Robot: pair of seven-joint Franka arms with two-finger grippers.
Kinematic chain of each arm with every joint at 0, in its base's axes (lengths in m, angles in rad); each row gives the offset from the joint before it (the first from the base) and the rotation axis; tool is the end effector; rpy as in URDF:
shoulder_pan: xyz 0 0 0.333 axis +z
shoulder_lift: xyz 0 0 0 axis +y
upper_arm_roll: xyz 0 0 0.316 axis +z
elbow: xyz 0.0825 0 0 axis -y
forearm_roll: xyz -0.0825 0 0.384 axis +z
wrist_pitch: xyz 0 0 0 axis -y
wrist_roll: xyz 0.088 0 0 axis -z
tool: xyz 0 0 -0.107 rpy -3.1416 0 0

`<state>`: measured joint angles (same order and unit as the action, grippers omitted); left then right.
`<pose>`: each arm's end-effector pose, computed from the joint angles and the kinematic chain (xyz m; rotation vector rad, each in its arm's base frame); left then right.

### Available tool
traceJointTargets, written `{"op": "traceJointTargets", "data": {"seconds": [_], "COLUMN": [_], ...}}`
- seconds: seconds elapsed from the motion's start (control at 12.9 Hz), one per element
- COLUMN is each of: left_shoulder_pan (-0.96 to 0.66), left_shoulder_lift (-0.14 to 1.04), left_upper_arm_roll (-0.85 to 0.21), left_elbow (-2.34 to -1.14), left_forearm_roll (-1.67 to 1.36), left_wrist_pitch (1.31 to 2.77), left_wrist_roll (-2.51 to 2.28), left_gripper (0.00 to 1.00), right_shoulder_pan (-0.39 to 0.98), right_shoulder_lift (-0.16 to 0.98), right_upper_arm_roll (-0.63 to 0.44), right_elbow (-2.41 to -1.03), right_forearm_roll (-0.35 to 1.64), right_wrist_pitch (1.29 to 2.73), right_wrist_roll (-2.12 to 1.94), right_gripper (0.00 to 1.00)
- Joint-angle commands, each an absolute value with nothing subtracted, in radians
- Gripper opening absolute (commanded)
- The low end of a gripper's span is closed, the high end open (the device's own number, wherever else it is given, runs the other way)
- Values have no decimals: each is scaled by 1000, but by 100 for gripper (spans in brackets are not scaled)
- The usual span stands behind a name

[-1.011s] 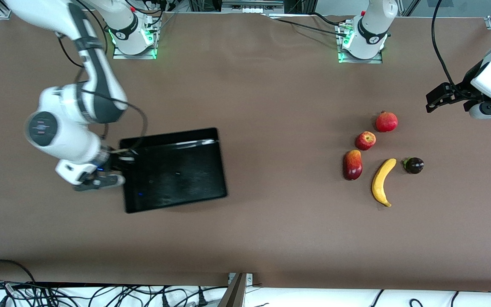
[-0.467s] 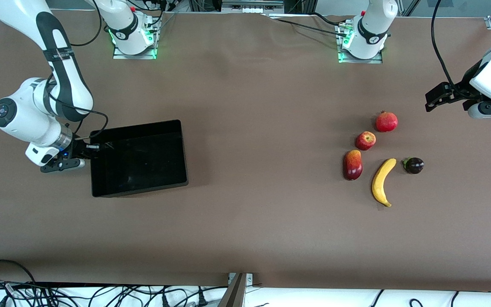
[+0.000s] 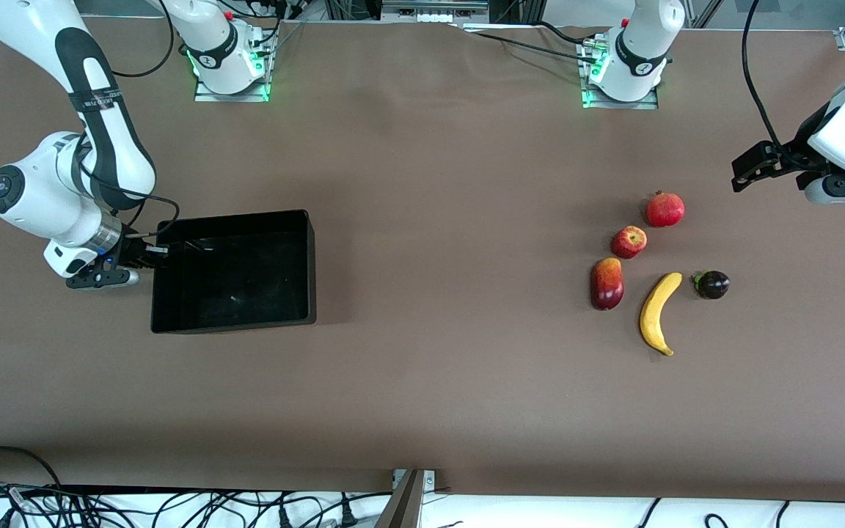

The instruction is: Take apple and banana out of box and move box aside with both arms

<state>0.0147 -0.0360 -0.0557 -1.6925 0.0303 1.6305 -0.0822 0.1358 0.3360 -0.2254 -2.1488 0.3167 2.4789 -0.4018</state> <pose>0.5456 -0.0198 0.5919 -3.1070 -0.0607 0.0373 0.5675 -0.0514 0.2476 -3.0236 -0.1136 -0.0600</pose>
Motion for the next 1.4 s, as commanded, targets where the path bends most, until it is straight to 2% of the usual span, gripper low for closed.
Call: {"op": "traceJointTargets", "data": {"seconds": [0.0, 0.08, 0.39, 0.54, 0.86, 1.09, 1.17, 1.32], "left_shoulder_pan": [9, 9, 9, 9, 9, 9, 9, 9], "left_shoulder_lift": [-43, -41, -41, -43, -41, -43, -43, -41], "left_upper_arm_roll": [-55, -55, -55, -55, -55, -55, -55, -55], "left_elbow": [-1684, -1684, -1684, -1684, -1684, -1683, -1683, -1683], "left_forearm_roll": [38, 38, 40, 40, 38, 40, 38, 40], "left_wrist_pitch": [1614, 1614, 1614, 1614, 1614, 1614, 1614, 1614], "left_wrist_roll": [-78, -78, -78, -78, -78, -78, -78, -78], "left_gripper": [100, 100, 100, 100, 100, 100, 100, 100], "right_shoulder_pan": [130, 135, 164, 185, 233, 232, 229, 230], "right_shoulder_lift": [330, 327, 319, 318, 290, 271, 270, 194], "right_upper_arm_roll": [-218, -215, -213, -215, -209, -215, -218, -210], "right_elbow": [-2146, -2128, -2002, -1920, -1636, -1443, -1421, -1434], "right_forearm_roll": [347, 345, 327, 243, 112, 83, 83, 81], "right_wrist_pitch": [2487, 2485, 2349, 2262, 1880, 1694, 1663, 1536], "right_wrist_roll": [-420, -422, -405, -326, -140, -162, -185, -177], "right_gripper": [38, 98, 100, 100, 100, 100, 100, 100]}}
